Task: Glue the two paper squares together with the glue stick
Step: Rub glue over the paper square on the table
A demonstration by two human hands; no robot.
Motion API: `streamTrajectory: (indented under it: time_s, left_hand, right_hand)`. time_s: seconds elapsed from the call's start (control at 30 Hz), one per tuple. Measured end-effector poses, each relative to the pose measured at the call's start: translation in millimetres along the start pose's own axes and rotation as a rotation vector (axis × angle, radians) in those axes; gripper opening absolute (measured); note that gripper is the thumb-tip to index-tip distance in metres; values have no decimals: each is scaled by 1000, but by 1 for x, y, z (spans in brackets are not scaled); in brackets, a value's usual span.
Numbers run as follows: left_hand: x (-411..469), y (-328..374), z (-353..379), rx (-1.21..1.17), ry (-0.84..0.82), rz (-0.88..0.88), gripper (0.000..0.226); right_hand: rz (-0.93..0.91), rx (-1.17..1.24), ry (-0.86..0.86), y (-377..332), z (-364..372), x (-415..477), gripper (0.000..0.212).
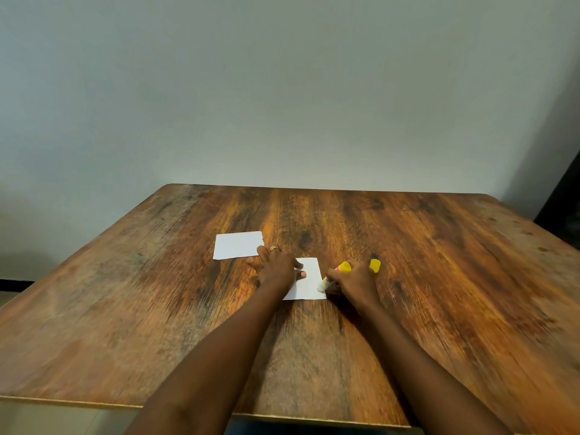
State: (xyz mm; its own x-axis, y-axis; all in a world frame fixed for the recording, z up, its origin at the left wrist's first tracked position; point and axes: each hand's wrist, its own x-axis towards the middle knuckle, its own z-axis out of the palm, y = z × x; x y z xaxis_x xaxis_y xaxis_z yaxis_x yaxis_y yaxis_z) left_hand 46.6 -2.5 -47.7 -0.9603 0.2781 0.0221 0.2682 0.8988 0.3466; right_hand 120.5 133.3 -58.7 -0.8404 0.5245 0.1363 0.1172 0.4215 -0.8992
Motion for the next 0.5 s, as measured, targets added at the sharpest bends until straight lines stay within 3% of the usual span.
streamTrajectory:
  time_s: [0.5]
  left_hand:
    - [-4,3,4,-29,63,21,32]
  right_hand:
    - [5,70,4,5,-6,-12,26]
